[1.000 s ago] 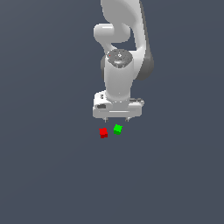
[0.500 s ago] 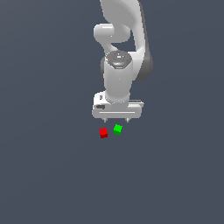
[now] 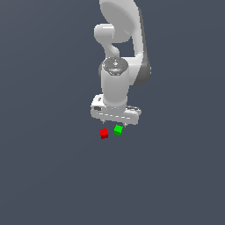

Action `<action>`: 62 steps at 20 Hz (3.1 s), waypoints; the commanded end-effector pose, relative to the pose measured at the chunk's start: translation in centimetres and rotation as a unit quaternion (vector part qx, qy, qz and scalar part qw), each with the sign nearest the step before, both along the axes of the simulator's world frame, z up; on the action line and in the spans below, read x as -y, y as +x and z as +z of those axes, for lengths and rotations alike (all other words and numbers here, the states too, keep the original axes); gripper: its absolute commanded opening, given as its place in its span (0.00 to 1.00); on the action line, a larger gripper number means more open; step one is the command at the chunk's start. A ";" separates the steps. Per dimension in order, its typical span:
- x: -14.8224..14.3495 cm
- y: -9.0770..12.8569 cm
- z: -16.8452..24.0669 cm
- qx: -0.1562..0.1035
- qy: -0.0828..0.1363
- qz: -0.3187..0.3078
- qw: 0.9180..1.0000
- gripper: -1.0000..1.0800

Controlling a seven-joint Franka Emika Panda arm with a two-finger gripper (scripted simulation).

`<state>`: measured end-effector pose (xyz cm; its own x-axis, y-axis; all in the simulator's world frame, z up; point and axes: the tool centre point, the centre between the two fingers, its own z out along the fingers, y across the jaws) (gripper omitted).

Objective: Stack the red cube on top of the green cube.

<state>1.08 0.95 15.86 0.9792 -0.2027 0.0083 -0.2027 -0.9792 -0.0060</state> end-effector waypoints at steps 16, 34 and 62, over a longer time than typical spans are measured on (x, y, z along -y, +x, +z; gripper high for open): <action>3.1 0.0 -4.2 -0.002 0.000 -0.267 0.964 0.96; 5.6 -1.5 -8.2 -0.004 0.000 -0.498 0.867 0.96; 5.8 -2.0 -13.9 -0.005 0.001 -0.533 0.846 0.96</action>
